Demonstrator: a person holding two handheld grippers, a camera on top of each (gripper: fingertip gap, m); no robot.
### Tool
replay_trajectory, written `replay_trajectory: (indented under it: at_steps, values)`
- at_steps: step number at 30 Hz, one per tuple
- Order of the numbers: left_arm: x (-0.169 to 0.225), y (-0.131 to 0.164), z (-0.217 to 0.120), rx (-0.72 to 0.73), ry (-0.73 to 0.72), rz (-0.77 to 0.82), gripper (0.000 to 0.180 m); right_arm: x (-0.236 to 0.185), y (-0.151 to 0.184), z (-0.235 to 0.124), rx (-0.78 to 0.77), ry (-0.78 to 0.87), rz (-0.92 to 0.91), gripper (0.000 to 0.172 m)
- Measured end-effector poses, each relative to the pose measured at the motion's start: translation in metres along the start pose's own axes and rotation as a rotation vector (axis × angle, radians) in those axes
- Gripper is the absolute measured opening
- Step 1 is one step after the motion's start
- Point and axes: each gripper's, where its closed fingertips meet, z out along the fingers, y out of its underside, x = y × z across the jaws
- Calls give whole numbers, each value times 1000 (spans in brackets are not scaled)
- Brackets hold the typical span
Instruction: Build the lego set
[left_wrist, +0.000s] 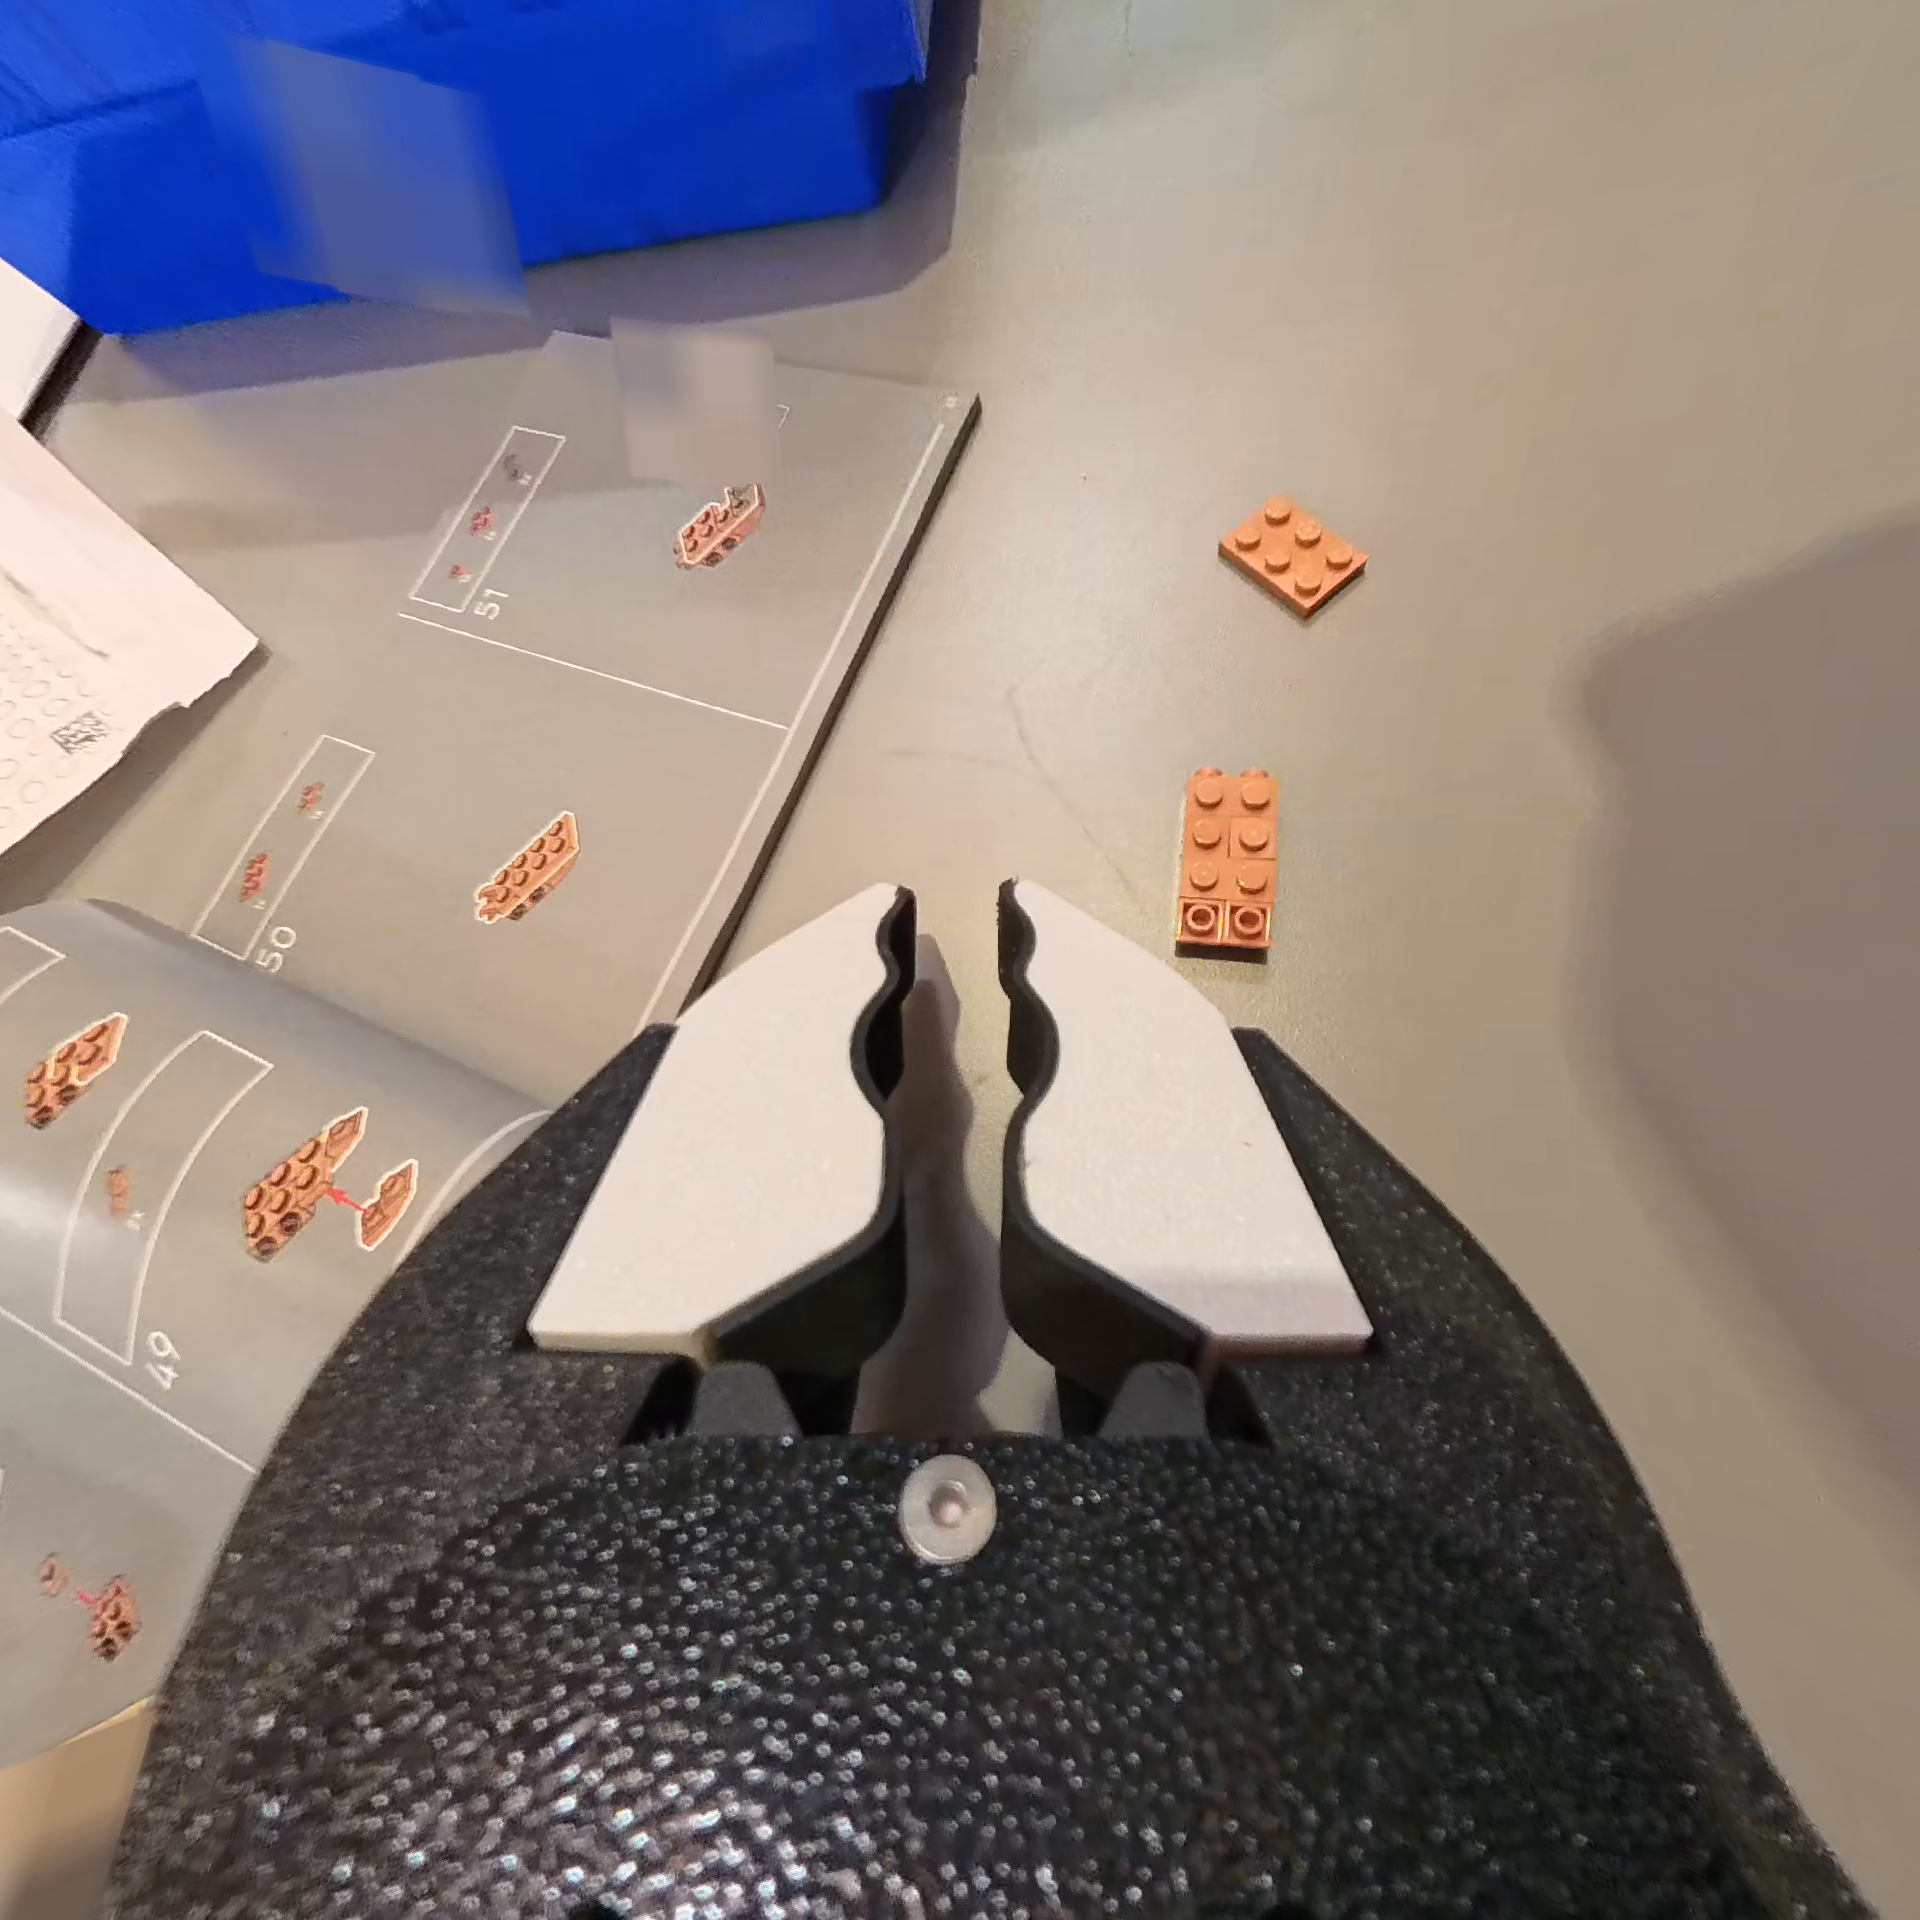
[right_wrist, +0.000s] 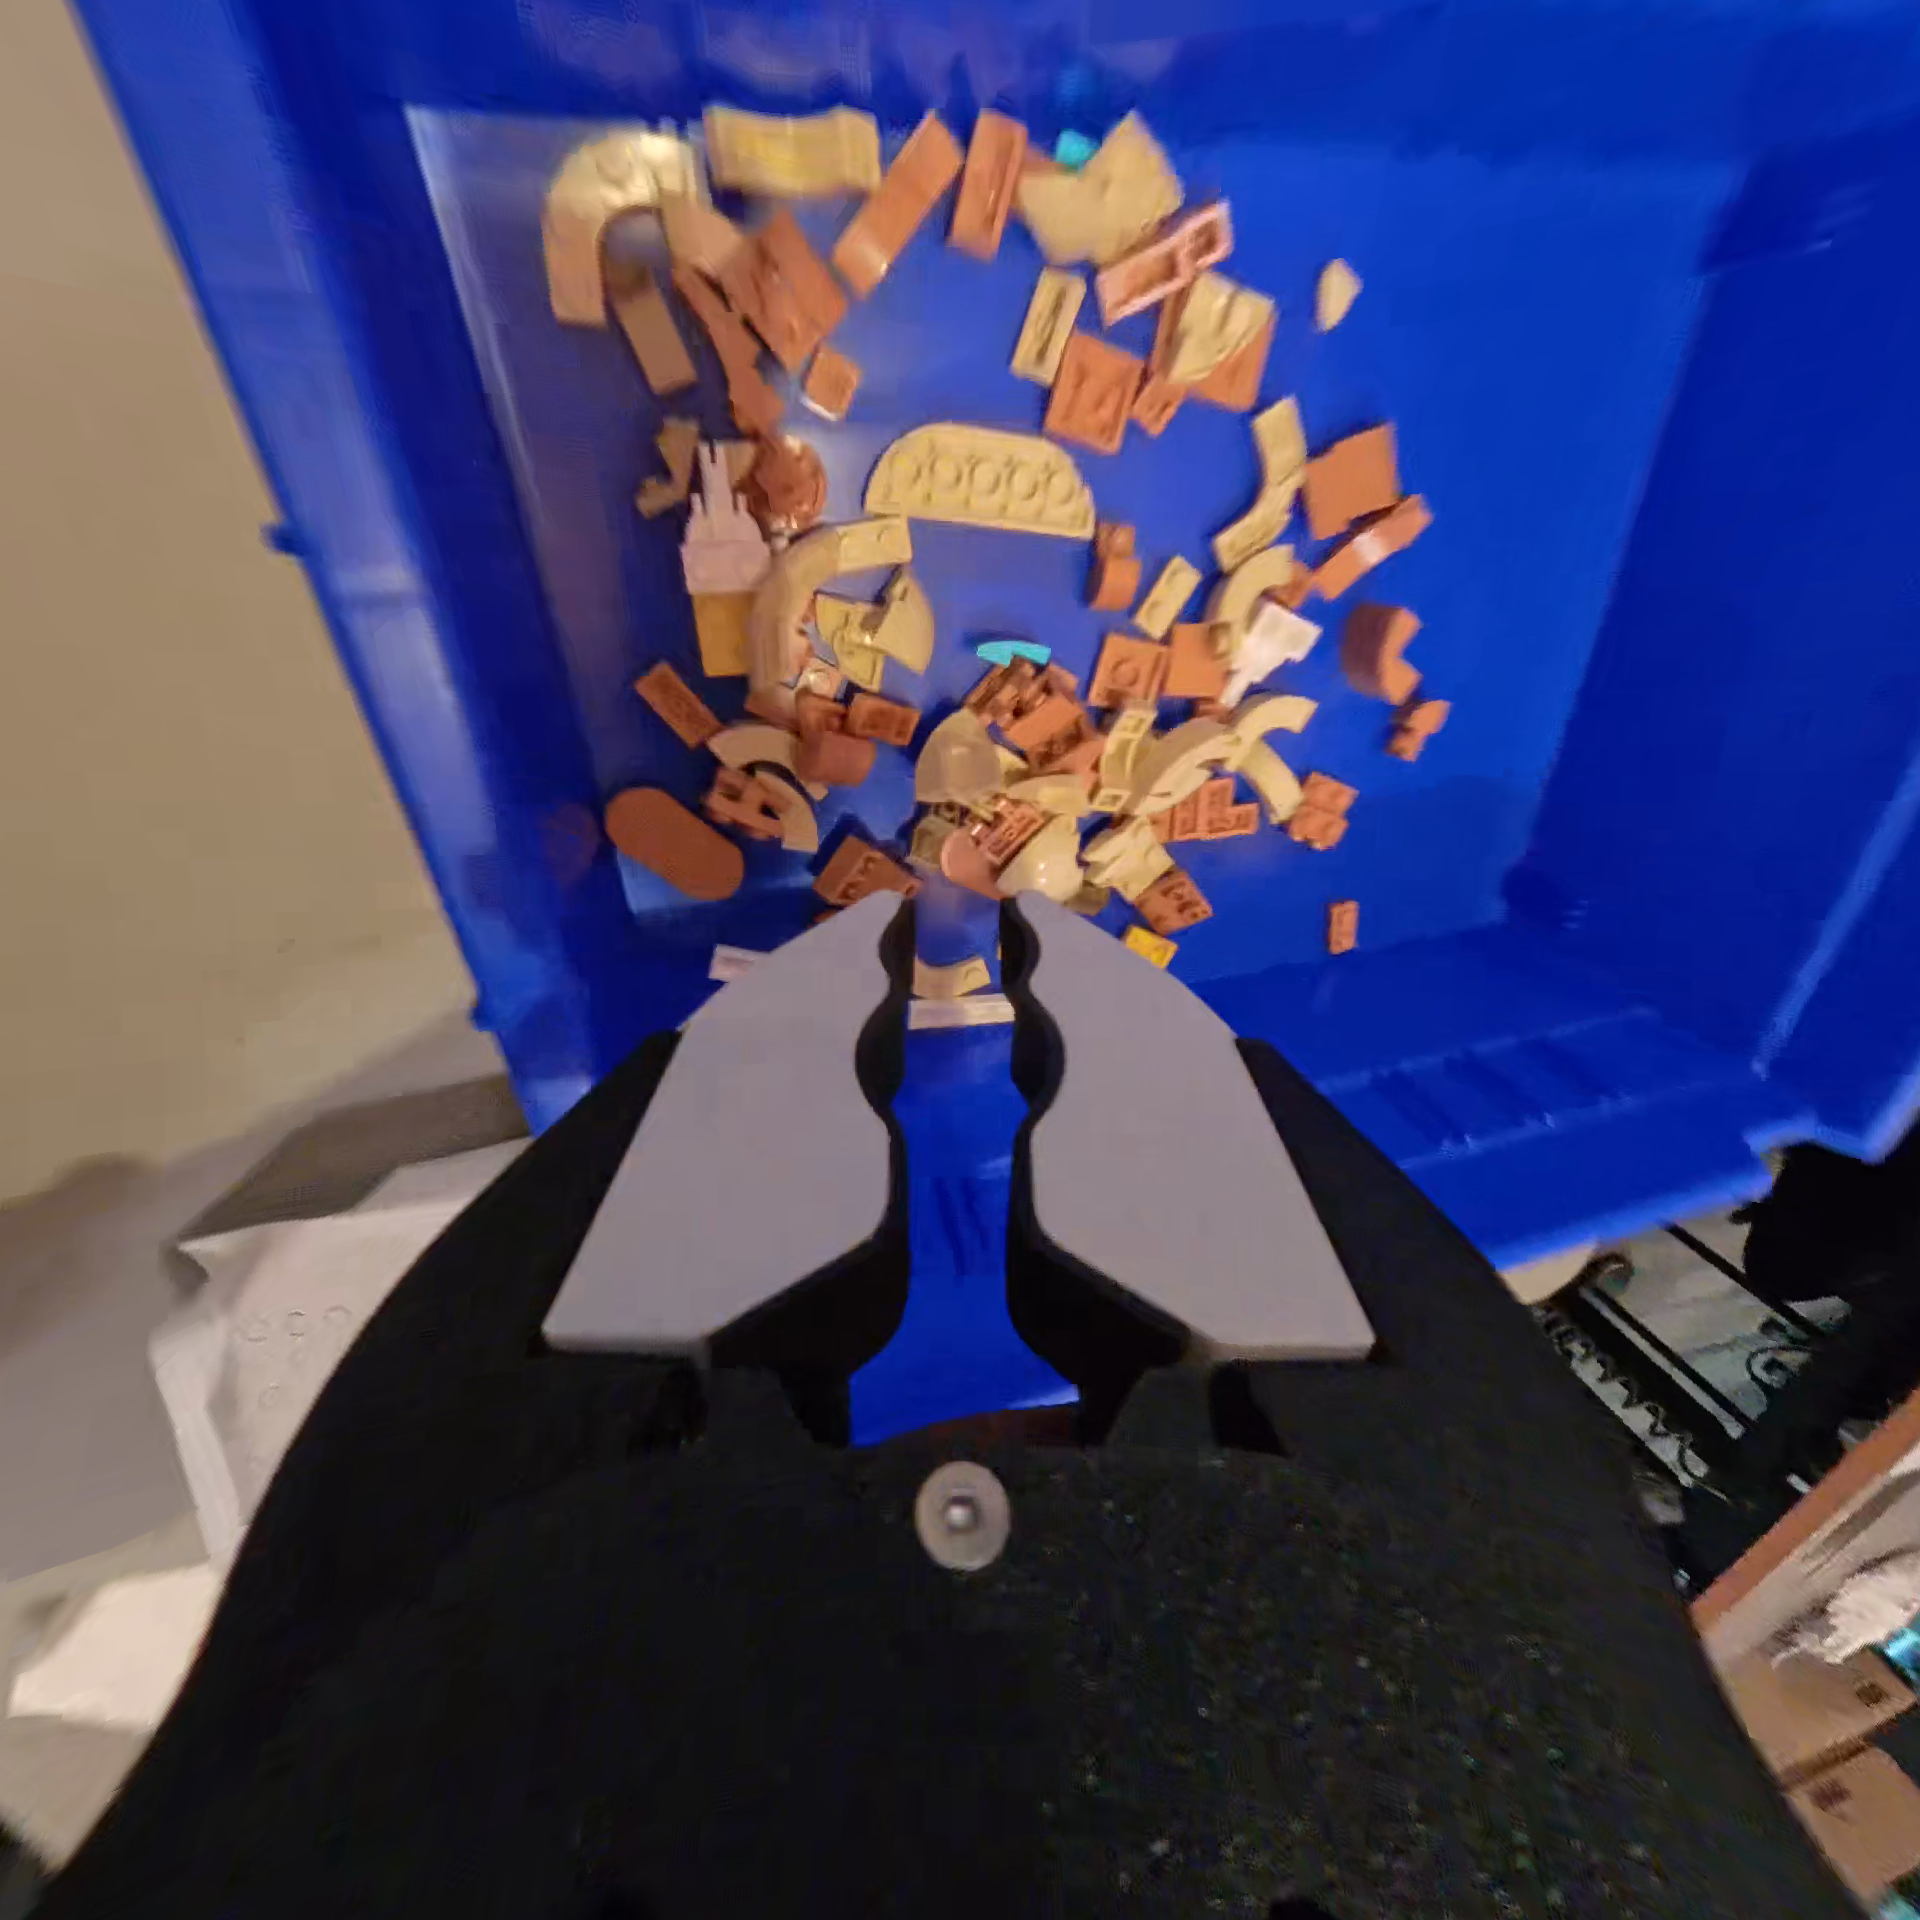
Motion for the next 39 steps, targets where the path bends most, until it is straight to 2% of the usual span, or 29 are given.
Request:
replay_trajectory:
  at_steps: [2,6,10,13,21,26,39]
  values:
    - [0,0,0,2,0,-1,14,3,-3,15,-32,-59,-29,16]
    - [1,0,-1,1,2,5,14,9,-26,28,49,-118,10,8]
    - [2,1,-1,-1,4,14,14,12,-18,46,-40,-124,76,10]
    - [3,1,0,-4,4,22,15,12,-17,53,-51,-138,124,10]
    - [3,1,0,-8,2,23,15,13,-25,56,-29,-177,176,15]
    - [3,1,0,-9,1,23,15,16,-29,57,-8,-151,187,1]
    - [3,2,0,-8,0,24,15,24,-33,44,40,-89,155,0]
